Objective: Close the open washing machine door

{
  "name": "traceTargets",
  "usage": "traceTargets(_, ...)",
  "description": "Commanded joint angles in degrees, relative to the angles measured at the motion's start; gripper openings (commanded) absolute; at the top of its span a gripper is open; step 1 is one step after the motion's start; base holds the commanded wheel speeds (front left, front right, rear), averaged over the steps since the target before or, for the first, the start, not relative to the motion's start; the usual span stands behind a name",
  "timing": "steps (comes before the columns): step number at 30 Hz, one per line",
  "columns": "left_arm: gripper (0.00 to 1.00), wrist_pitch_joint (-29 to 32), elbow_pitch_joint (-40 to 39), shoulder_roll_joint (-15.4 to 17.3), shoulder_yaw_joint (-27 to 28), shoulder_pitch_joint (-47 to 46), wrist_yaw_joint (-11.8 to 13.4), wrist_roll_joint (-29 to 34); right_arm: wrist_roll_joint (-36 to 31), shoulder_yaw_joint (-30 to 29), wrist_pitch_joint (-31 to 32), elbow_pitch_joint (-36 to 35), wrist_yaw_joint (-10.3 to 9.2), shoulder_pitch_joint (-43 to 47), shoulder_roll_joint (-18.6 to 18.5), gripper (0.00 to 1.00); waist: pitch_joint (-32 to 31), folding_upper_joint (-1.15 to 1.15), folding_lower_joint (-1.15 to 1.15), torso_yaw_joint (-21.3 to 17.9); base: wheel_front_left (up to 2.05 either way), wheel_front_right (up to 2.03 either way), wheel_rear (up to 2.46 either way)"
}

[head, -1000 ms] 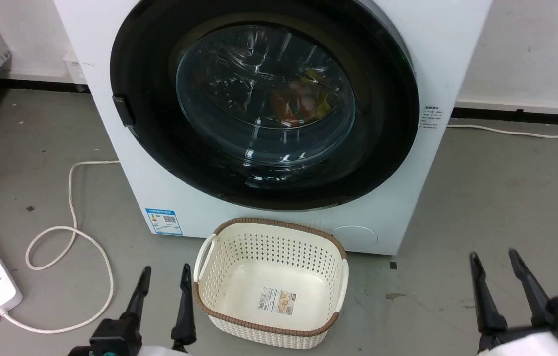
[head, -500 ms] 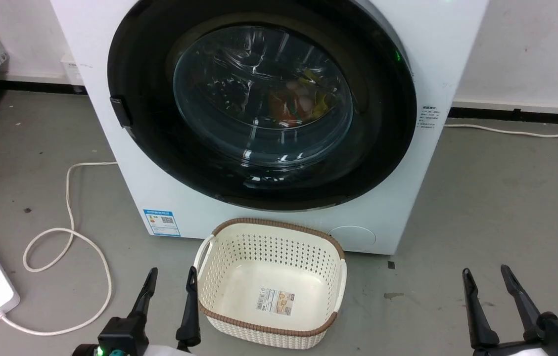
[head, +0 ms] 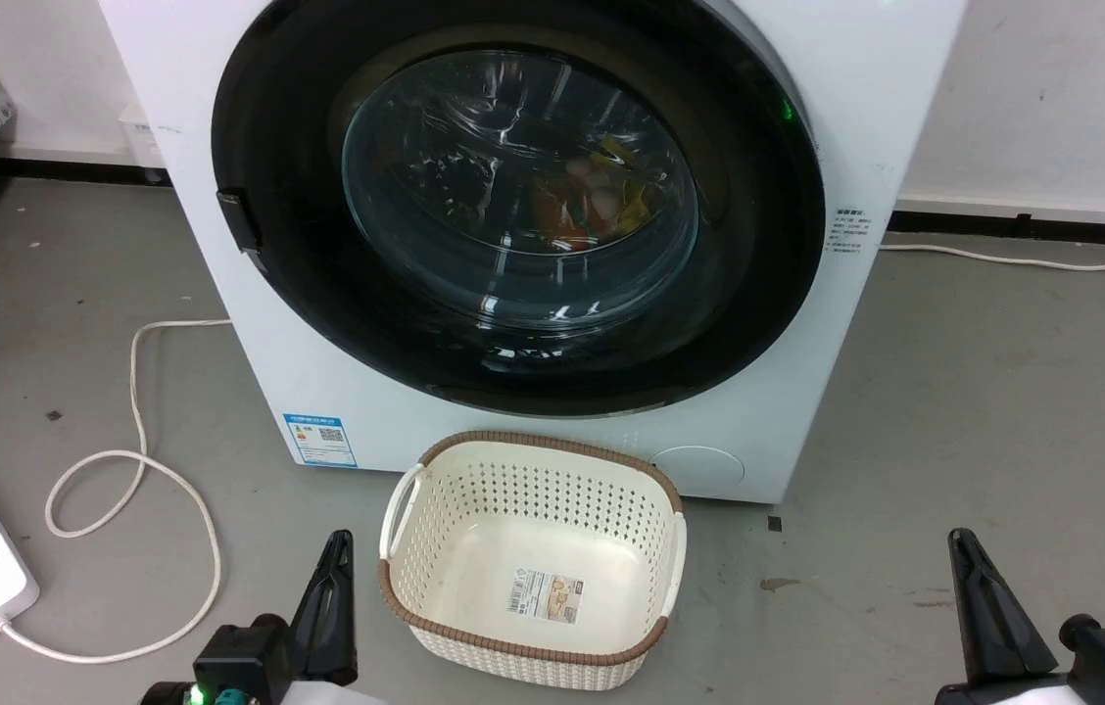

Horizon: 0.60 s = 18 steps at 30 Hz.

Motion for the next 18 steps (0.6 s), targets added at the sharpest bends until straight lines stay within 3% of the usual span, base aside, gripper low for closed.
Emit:
traceTargets(1,0.00,0.40,-0.31,0.01,0.19,-0.29,-0.07,0.54,-0.57,0.14,0.26,-0.27,0.00,-0.45,0.06,0.00,0.02,0.00,0.00,0.02,0.00,0.00,0.00)
traceTargets(18,0.00,2.85,-1.28,0.02,1.14,-0.87,-0.21,2.12,-1.74,0.70,2.72,-0.82,-0.01,-1.44,0.18,0.00,0.25,0.00,0.00,0.18,0.00,0.00,0.00)
